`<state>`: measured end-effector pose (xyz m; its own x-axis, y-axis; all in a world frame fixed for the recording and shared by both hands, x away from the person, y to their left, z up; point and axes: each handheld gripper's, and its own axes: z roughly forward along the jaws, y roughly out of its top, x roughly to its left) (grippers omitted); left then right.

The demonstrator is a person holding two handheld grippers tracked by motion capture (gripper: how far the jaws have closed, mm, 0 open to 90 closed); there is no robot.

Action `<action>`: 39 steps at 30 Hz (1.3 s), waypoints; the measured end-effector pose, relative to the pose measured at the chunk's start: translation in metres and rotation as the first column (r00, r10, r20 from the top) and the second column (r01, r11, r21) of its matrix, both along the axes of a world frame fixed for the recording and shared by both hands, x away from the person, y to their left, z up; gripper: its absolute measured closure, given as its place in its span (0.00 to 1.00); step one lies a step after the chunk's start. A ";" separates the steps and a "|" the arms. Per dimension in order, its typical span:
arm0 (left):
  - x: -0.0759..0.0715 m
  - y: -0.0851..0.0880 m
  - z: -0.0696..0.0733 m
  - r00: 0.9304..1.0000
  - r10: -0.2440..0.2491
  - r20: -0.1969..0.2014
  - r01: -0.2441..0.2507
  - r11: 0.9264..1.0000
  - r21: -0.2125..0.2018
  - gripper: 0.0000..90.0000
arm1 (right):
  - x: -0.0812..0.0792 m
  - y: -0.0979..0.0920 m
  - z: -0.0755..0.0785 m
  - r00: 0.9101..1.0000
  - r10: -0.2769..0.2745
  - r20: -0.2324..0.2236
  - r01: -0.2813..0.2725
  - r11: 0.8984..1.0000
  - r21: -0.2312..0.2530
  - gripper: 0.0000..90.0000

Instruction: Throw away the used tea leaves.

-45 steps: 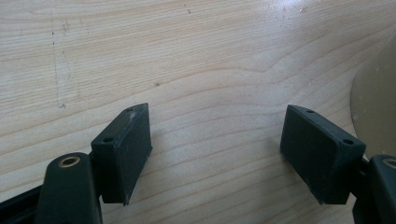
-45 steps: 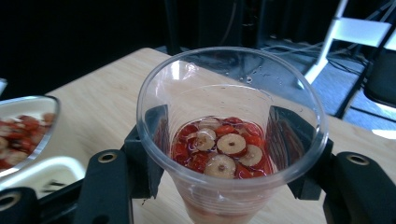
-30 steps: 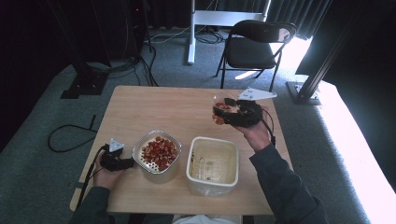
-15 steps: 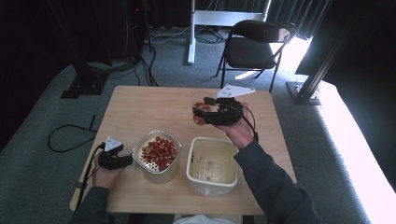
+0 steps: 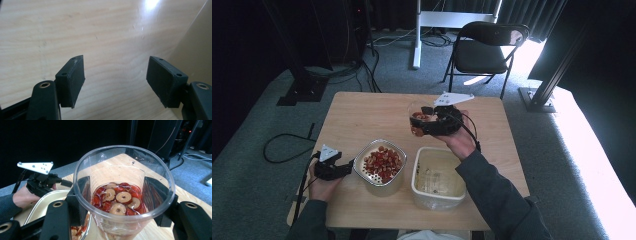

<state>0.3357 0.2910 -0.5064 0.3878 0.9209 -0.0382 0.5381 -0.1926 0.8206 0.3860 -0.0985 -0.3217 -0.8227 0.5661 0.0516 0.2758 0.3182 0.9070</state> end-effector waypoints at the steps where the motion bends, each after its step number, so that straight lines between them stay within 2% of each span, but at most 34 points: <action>1: -0.001 0.001 0.005 1.000 -0.004 0.012 0.004 1.000 -0.016 0.35 | 0.000 0.002 0.000 1.000 0.003 -0.006 -0.003 1.000 0.003 0.45; 4: -0.008 0.004 0.024 0.998 -0.028 0.061 0.032 0.997 -0.065 0.35 | 0.000 0.008 0.000 1.000 0.017 -0.006 -0.017 1.000 -0.003 0.45; 6: -0.012 0.003 0.037 0.994 -0.053 0.096 0.062 0.994 -0.090 0.35 | 0.000 0.013 0.001 1.000 0.029 -0.007 -0.029 1.000 -0.001 0.45; 8: -0.017 -0.001 0.054 0.986 -0.103 0.134 0.118 0.986 -0.116 0.33 | -0.001 0.019 0.003 0.999 0.042 -0.009 -0.042 0.999 0.009 0.45; 12: -0.024 -0.016 0.082 0.960 -0.199 0.199 0.228 0.964 -0.134 0.32 | -0.002 0.030 0.005 0.997 0.071 -0.012 -0.071 0.997 0.021 0.45; 14: -0.025 -0.025 0.090 0.946 -0.240 0.216 0.271 0.954 -0.128 0.31 | -0.002 0.036 0.005 0.997 0.083 -0.010 -0.083 0.996 0.028 0.45; 15: -0.026 -0.031 0.095 0.938 -0.265 0.223 0.298 0.946 -0.129 0.31 | -0.002 0.038 0.005 0.996 0.089 -0.010 -0.088 0.996 0.029 0.45; 16: -0.026 -0.035 0.098 0.933 -0.280 0.224 0.313 0.941 -0.125 0.31 | -0.002 0.041 0.006 0.995 0.095 -0.012 -0.094 0.995 0.031 0.45; 17: -0.026 -0.042 0.101 0.925 -0.304 0.228 0.336 0.934 -0.118 0.31 | -0.003 0.042 0.006 0.995 0.097 -0.013 -0.096 0.995 0.032 0.45; 18: -0.026 -0.042 0.101 0.925 -0.304 0.228 0.336 0.934 -0.118 0.31 | -0.003 0.042 0.006 0.995 0.097 -0.013 -0.096 0.995 0.032 0.45; 19: -0.025 -0.050 0.103 0.918 -0.324 0.231 0.355 0.928 -0.111 0.31 | -0.003 0.045 0.006 0.994 0.106 -0.015 -0.105 0.994 0.033 0.45; 22: -0.023 -0.063 0.105 0.906 -0.353 0.234 0.381 0.920 -0.088 0.35 | -0.005 0.052 0.006 0.992 0.127 -0.021 -0.127 0.991 0.038 0.45; 26: -0.017 -0.080 0.104 0.887 -0.392 0.243 0.419 0.906 -0.067 0.42 | -0.007 0.059 0.004 0.988 0.151 -0.028 -0.149 0.988 0.043 0.45; 28: -0.014 -0.085 0.104 0.879 -0.404 0.254 0.435 0.897 -0.077 0.42 | -0.007 0.061 0.002 0.986 0.161 -0.037 -0.159 0.986 0.050 0.45; 29: -0.012 -0.087 0.104 0.871 -0.415 0.264 0.449 0.889 -0.085 0.43 | -0.007 0.062 0.002 0.985 0.166 -0.040 -0.164 0.985 0.052 0.45; 30: -0.011 -0.089 0.104 0.866 -0.420 0.271 0.459 0.884 -0.094 0.42 | -0.007 0.064 0.001 0.984 0.171 -0.045 -0.169 0.984 0.052 0.45; 31: -0.010 -0.091 0.105 0.857 -0.428 0.285 0.469 0.878 -0.091 0.42 | -0.008 0.064 0.001 0.984 0.175 -0.042 -0.173 0.984 0.050 0.45; 34: -0.007 -0.096 0.105 0.849 -0.439 0.295 0.483 0.870 -0.095 0.41 | -0.009 0.066 0.001 0.982 0.184 -0.044 -0.181 0.982 0.052 0.45; 37: -0.005 -0.101 0.105 0.836 -0.456 0.304 0.504 0.859 -0.096 0.40 | -0.009 0.066 0.001 0.981 0.191 -0.047 -0.188 0.980 0.061 0.45; 39: -0.004 -0.104 0.106 0.832 -0.461 0.309 0.508 0.857 -0.090 0.39 | -0.009 0.067 0.000 0.979 0.196 -0.050 -0.193 0.979 0.063 0.45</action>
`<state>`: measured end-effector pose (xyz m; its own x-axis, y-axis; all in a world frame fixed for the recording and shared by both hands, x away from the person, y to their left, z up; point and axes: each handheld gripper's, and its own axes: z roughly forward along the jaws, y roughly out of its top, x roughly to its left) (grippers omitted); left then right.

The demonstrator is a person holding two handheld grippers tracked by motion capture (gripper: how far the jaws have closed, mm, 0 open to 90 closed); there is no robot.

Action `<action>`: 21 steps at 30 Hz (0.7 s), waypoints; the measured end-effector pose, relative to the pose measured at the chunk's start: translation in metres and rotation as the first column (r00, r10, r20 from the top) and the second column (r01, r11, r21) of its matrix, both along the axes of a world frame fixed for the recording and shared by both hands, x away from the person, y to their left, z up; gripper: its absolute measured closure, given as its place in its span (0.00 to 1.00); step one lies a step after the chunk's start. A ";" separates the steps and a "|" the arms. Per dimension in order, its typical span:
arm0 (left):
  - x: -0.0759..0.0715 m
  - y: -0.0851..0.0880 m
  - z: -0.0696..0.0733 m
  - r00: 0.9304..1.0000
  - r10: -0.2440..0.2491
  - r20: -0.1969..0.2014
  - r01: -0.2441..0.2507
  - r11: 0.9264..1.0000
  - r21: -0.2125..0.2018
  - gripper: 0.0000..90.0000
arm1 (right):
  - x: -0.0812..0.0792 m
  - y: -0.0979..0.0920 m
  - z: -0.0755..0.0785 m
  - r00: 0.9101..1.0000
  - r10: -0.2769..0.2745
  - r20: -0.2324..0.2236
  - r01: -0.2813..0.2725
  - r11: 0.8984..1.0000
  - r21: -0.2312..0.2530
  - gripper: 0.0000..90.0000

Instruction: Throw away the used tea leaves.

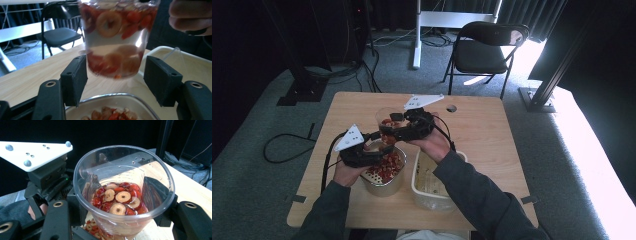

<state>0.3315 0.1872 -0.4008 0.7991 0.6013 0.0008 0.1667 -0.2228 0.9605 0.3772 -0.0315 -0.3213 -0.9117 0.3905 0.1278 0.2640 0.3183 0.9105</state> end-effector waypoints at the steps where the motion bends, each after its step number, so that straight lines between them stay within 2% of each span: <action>1: 0.001 -0.001 0.000 1.000 -0.002 -0.001 0.002 1.000 0.001 0.39 | 0.000 0.000 0.000 1.000 0.002 0.002 -0.002 1.000 -0.003 0.45; 8: 0.006 -0.007 -0.003 1.000 -0.009 -0.007 0.009 1.000 0.017 0.38 | -0.003 0.003 -0.001 1.000 0.023 0.008 -0.023 1.000 -0.001 0.45; 13: 0.007 -0.006 -0.003 1.000 -0.001 -0.015 0.002 1.000 0.006 0.46 | -0.003 0.003 -0.001 1.000 0.025 0.010 -0.025 1.000 -0.005 0.45; 21: 0.005 -0.006 -0.003 1.000 0.006 0.007 -0.006 1.000 0.010 0.46 | -0.003 0.003 -0.001 0.999 0.031 0.013 -0.031 1.000 -0.001 0.45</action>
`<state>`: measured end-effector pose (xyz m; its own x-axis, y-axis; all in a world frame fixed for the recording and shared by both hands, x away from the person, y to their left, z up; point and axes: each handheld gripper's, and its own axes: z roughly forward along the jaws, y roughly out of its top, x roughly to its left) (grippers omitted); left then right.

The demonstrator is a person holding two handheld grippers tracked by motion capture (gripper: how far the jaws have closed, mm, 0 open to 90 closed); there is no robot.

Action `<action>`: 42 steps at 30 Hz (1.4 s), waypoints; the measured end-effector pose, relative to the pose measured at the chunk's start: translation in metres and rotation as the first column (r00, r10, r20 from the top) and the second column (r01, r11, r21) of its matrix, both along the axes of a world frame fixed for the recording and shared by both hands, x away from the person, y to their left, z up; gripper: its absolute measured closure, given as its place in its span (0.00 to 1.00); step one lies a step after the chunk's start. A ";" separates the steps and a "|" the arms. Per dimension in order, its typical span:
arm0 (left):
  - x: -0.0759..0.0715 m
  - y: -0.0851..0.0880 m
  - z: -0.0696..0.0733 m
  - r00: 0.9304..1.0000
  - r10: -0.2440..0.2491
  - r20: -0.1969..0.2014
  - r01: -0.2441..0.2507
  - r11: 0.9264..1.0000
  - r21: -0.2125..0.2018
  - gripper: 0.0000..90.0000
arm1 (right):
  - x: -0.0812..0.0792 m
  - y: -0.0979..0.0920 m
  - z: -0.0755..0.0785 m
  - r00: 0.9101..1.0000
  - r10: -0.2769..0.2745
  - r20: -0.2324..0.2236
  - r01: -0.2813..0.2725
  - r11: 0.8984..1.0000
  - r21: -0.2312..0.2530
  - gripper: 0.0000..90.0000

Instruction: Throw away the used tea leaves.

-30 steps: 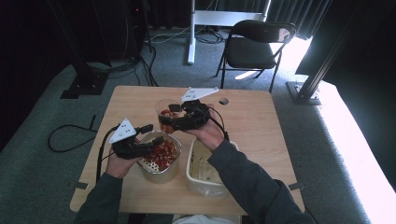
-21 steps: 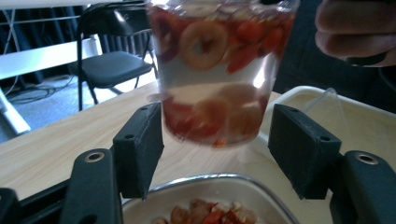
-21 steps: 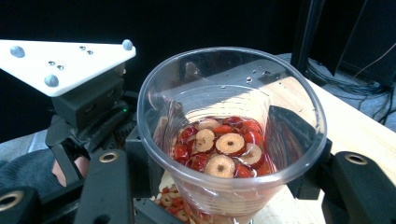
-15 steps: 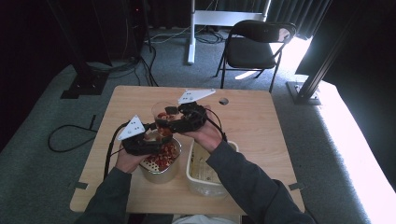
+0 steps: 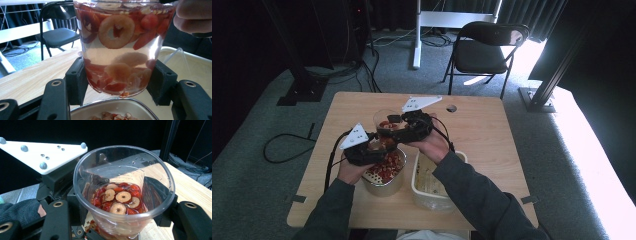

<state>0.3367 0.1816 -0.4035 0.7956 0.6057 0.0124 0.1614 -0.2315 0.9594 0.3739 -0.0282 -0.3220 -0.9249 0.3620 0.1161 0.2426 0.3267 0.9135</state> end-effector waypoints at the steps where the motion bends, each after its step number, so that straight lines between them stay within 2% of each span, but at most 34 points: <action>1: 0.000 0.000 0.000 1.000 0.002 0.002 -0.002 1.000 0.002 0.47 | 0.000 0.001 0.000 1.000 0.004 0.000 -0.004 1.000 0.001 0.45; 6: -0.002 0.001 0.000 1.000 0.013 0.021 -0.013 1.000 0.002 0.48 | -0.001 0.001 0.000 1.000 0.013 0.011 -0.013 1.000 -0.007 0.42; 7: -0.002 0.001 -0.001 1.000 0.014 0.026 -0.014 1.000 -0.001 0.48 | 0.000 0.001 0.000 1.000 0.012 0.014 -0.012 1.000 -0.008 0.39; 17: -0.006 0.003 -0.001 0.998 0.030 0.061 -0.030 1.000 -0.003 0.49 | 0.001 0.000 0.000 1.000 0.027 0.010 -0.027 1.000 -0.006 0.33; 22: -0.007 0.008 -0.001 0.996 0.046 0.070 -0.044 0.999 -0.020 0.49 | 0.000 -0.003 0.001 0.999 0.039 0.000 -0.039 0.999 -0.006 0.27; 27: -0.009 0.016 -0.001 0.995 0.065 0.072 -0.063 0.998 -0.024 0.49 | -0.001 -0.012 0.000 0.999 0.035 0.011 -0.034 0.999 -0.009 0.25; 32: -0.011 0.025 -0.002 0.994 0.084 0.072 -0.082 0.996 -0.022 0.49 | 0.001 -0.036 -0.006 1.000 -0.015 0.004 0.015 1.000 -0.010 0.26; 33: -0.012 0.027 -0.003 0.994 0.088 0.072 -0.086 0.996 -0.024 0.49 | 0.004 -0.049 -0.008 0.999 -0.048 0.001 0.048 0.999 -0.008 0.27; 34: -0.013 0.029 -0.003 0.993 0.093 0.071 -0.091 0.996 -0.024 0.49 | 0.004 -0.049 -0.008 0.999 -0.048 0.001 0.048 0.999 -0.008 0.27; 36: -0.014 0.033 -0.004 0.992 0.101 0.070 -0.100 0.995 -0.026 0.49 | 0.007 -0.063 -0.010 0.996 -0.085 -0.001 0.085 0.996 -0.004 0.29; 37: -0.015 0.035 -0.005 0.992 0.106 0.068 -0.104 0.994 -0.026 0.49 | 0.010 -0.077 -0.012 0.991 -0.131 0.014 0.131 0.991 -0.011 0.31; 38: -0.015 0.036 -0.005 0.992 0.108 0.068 -0.106 0.994 -0.030 0.49 | 0.010 -0.077 -0.012 0.991 -0.131 0.014 0.131 0.991 -0.011 0.31; 41: -0.017 0.041 -0.007 0.991 0.119 0.066 -0.117 0.993 -0.030 0.49 | 0.016 -0.097 -0.017 0.982 -0.191 0.007 0.191 0.982 -0.002 0.34; 42: -0.018 0.043 -0.007 0.990 0.123 0.064 -0.121 0.992 -0.031 0.49 | 0.019 -0.110 -0.019 0.971 -0.238 0.018 0.238 0.971 -0.008 0.35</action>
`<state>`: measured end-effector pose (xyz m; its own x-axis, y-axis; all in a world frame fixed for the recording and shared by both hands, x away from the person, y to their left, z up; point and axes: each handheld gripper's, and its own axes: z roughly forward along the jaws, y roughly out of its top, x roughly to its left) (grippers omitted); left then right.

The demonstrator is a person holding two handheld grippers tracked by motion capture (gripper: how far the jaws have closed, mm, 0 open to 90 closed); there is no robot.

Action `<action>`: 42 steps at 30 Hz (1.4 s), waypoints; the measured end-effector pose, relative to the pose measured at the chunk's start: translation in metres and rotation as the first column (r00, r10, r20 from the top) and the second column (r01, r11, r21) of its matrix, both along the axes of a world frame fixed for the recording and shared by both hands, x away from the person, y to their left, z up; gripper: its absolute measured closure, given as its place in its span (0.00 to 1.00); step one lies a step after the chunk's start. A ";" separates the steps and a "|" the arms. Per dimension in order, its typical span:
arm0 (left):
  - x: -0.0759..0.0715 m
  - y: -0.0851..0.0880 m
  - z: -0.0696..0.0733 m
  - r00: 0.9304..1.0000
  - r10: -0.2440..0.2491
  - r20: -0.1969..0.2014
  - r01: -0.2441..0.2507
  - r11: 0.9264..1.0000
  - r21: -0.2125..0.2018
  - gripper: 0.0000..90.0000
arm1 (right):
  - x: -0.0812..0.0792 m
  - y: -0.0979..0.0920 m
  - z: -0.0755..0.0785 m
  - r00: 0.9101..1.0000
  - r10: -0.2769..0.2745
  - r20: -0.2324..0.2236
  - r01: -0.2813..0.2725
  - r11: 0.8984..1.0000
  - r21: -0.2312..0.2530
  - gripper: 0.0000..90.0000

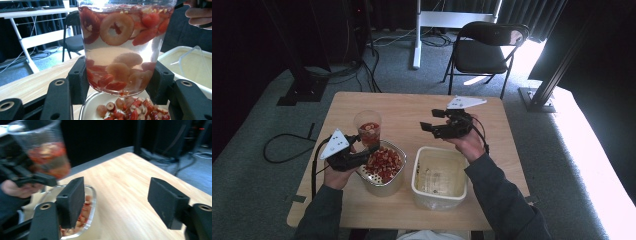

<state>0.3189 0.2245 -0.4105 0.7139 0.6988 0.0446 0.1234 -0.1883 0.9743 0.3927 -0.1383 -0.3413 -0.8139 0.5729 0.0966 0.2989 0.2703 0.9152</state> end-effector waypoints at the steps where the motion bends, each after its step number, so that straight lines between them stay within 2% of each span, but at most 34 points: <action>1: -0.001 0.002 -0.001 1.000 0.004 0.000 -0.004 1.000 -0.002 0.49 | 0.000 0.000 0.000 1.000 0.000 0.000 0.000 1.000 0.000 0.35; 2: -0.001 0.003 -0.001 1.000 0.009 0.000 -0.009 1.000 -0.002 0.49 | 0.002 -0.015 -0.003 0.999 -0.041 0.002 0.041 0.999 0.013 0.35; 3: -0.002 0.005 -0.002 1.000 0.012 -0.003 -0.012 1.000 -0.002 0.49 | 0.002 -0.015 -0.003 0.999 -0.041 0.002 0.041 0.999 0.013 0.35; 7: -0.005 0.013 -0.004 1.000 0.026 -0.007 -0.026 1.000 0.001 0.49 | 0.004 -0.048 -0.010 0.989 -0.146 0.014 0.146 0.989 0.011 0.36; 10: -0.007 0.017 -0.006 0.999 0.038 -0.008 -0.038 0.999 0.005 0.49 | 0.006 -0.070 -0.019 0.977 -0.215 0.006 0.215 0.977 0.007 0.36; 12: -0.008 0.020 -0.007 0.999 0.047 -0.009 -0.047 0.999 0.005 0.49 | 0.007 -0.082 -0.026 0.966 -0.257 0.007 0.257 0.966 -0.012 0.37; 18: -0.011 0.027 -0.010 0.998 0.068 -0.013 -0.068 0.998 0.009 0.49 | 0.012 -0.107 -0.054 0.936 -0.351 0.012 0.351 0.934 -0.060 0.37; 24: -0.014 0.034 -0.013 0.996 0.083 -0.020 -0.082 0.996 0.021 0.49 | 0.015 -0.121 -0.082 0.912 -0.410 -0.009 0.408 0.908 -0.098 0.39; 25: -0.015 0.036 -0.014 0.996 0.084 -0.020 -0.084 0.996 0.025 0.49 | 0.015 -0.125 -0.090 0.904 -0.428 -0.012 0.424 0.899 -0.112 0.39; 26: -0.015 0.037 -0.014 0.996 0.087 -0.020 -0.086 0.996 0.028 0.49 | 0.015 -0.125 -0.090 0.904 -0.428 -0.012 0.424 0.899 -0.112 0.39; 29: -0.018 0.040 -0.016 0.995 0.097 -0.021 -0.096 0.995 0.037 0.49 | 0.015 -0.132 -0.107 0.890 -0.455 -0.033 0.447 0.885 -0.129 0.40; 30: -0.019 0.042 -0.016 0.995 0.101 -0.019 -0.101 0.994 0.041 0.49 | 0.015 -0.132 -0.107 0.890 -0.455 -0.033 0.447 0.885 -0.129 0.40; 31: -0.020 0.043 -0.016 0.994 0.107 -0.020 -0.106 0.993 0.045 0.49 | 0.015 -0.135 -0.114 0.884 -0.467 -0.039 0.458 0.878 -0.139 0.40; 34: -0.023 0.046 -0.018 0.992 0.124 -0.016 -0.122 0.990 0.064 0.49 | 0.015 -0.137 -0.121 0.879 -0.473 -0.049 0.463 0.875 -0.146 0.40; 35: -0.025 0.048 -0.019 0.991 0.132 -0.014 -0.131 0.989 0.074 0.49 | 0.015 -0.138 -0.128 0.875 -0.480 -0.058 0.467 0.870 -0.157 0.40; 38: -0.026 0.050 -0.019 0.990 0.138 -0.017 -0.136 0.987 0.086 0.49 | 0.014 -0.139 -0.134 0.873 -0.485 -0.063 0.469 0.867 -0.167 0.40; 39: -0.026 0.051 -0.020 0.990 0.142 -0.016 -0.140 0.986 0.090 0.49 | 0.014 -0.139 -0.141 0.868 -0.492 -0.070 0.473 0.862 -0.183 0.40; 42: -0.028 0.053 -0.021 0.989 0.148 -0.015 -0.145 0.983 0.116 0.49 | 0.013 -0.139 -0.147 0.865 -0.497 -0.075 0.476 0.858 -0.195 0.40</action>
<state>0.2906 0.2780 -0.4313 0.6059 0.7873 0.1142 0.1808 -0.2761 0.9440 0.4060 -0.2772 -0.4888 -0.4156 0.9085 0.0441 0.5346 0.2048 0.8199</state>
